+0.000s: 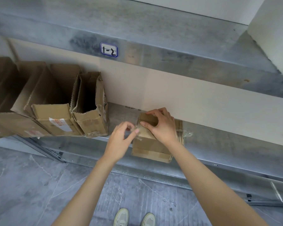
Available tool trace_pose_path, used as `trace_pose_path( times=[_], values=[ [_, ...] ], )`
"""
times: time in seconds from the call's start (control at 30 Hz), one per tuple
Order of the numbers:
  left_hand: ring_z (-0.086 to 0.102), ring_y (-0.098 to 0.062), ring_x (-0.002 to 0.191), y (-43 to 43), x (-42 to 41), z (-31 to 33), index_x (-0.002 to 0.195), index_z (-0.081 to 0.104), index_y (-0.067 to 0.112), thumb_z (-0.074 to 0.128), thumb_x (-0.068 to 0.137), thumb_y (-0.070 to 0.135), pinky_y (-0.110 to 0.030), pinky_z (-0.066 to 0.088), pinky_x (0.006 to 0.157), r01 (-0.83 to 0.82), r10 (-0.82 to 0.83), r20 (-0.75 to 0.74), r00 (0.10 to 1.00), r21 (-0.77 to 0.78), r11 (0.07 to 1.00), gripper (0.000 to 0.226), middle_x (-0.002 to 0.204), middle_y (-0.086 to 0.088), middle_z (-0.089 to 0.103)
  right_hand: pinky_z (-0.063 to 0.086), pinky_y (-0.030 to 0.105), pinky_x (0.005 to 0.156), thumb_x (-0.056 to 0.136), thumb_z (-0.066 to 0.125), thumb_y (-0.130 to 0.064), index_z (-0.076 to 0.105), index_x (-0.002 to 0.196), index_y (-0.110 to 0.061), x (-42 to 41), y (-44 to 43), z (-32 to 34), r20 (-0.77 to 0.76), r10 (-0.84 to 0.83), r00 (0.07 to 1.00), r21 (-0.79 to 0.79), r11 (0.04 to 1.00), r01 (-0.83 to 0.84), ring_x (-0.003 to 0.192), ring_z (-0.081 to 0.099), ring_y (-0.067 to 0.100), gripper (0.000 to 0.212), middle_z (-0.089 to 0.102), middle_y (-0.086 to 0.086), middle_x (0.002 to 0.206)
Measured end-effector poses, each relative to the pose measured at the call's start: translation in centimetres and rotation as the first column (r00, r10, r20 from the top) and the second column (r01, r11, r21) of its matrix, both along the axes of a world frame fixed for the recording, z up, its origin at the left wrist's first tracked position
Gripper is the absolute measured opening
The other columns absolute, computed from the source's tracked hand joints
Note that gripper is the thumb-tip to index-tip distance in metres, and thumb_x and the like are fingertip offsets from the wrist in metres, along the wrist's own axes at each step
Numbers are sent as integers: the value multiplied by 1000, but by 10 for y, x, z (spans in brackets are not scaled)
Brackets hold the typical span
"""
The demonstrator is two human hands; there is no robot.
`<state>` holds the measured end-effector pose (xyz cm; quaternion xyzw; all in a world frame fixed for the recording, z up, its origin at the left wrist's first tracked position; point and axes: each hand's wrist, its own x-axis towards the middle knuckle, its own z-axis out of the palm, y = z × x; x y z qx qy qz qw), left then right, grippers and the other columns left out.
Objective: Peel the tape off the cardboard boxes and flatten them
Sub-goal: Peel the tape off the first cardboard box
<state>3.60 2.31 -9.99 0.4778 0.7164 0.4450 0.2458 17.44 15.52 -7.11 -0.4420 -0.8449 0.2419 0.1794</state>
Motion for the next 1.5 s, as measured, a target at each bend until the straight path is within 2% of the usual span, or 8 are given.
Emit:
trace_pose_path(
  times=[0.1,0.23,0.5,0.7,0.87,1.1,1.33,1.5],
  values=[
    [52,-10,107,1,1,2,107,61,27,53,88,63,-32,44,83,-32,30,-55,998,-40,999,41,108,18,57,30,28,94,78,65,-65,59,111,-40,0,-1,1,0,3,1000,-6,1000,-3,113,49,12,41,46,-12,116],
    [51,-12,104,6,7,5,110,69,24,66,86,55,-32,43,78,-125,117,-140,983,-49,991,40,109,10,59,30,27,92,78,65,-64,59,111,-41,0,0,1,2,2,1000,-3,1000,-2,113,49,12,41,46,-12,117],
    [65,1,81,9,20,17,94,78,15,76,84,12,-13,47,71,-277,257,163,953,117,954,10,92,10,67,33,30,95,77,66,-65,59,111,-40,0,0,0,-7,2,1000,9,1000,-2,112,50,13,42,47,-12,115],
    [67,-4,82,-1,28,15,93,79,11,71,84,-2,-18,55,76,-251,260,6,966,280,927,18,87,3,69,30,27,92,77,67,-64,60,111,-40,1,0,1,-20,-7,1000,-4,1000,6,112,49,12,42,46,-14,114],
    [67,-7,86,-17,27,17,102,67,13,70,86,-3,-18,55,80,-225,226,30,974,274,935,22,85,5,70,32,28,93,77,67,-64,60,112,-40,1,-1,2,-10,-9,1000,-7,1000,9,112,48,13,43,47,-13,116],
    [66,-5,83,-29,21,9,92,75,11,70,86,-5,-22,56,71,-103,155,-146,977,313,944,17,88,7,70,29,27,93,78,66,-64,59,112,-41,1,0,1,-11,-4,1000,-13,1000,4,113,49,12,42,47,-12,116],
    [67,-7,79,-34,22,9,88,77,13,71,84,-6,-32,55,64,-100,130,-91,987,273,957,21,84,11,70,29,26,92,77,67,-63,59,111,-41,1,-1,3,-18,-5,1000,-18,1000,5,112,48,12,41,46,-14,114],
    [68,-5,80,-35,18,15,85,78,18,71,83,-7,-31,56,69,-78,89,-42,995,218,973,25,83,16,71,33,28,93,77,68,-63,59,111,-41,1,-2,4,-22,-4,1000,-17,1000,4,111,48,12,41,46,-14,114]
  ],
)
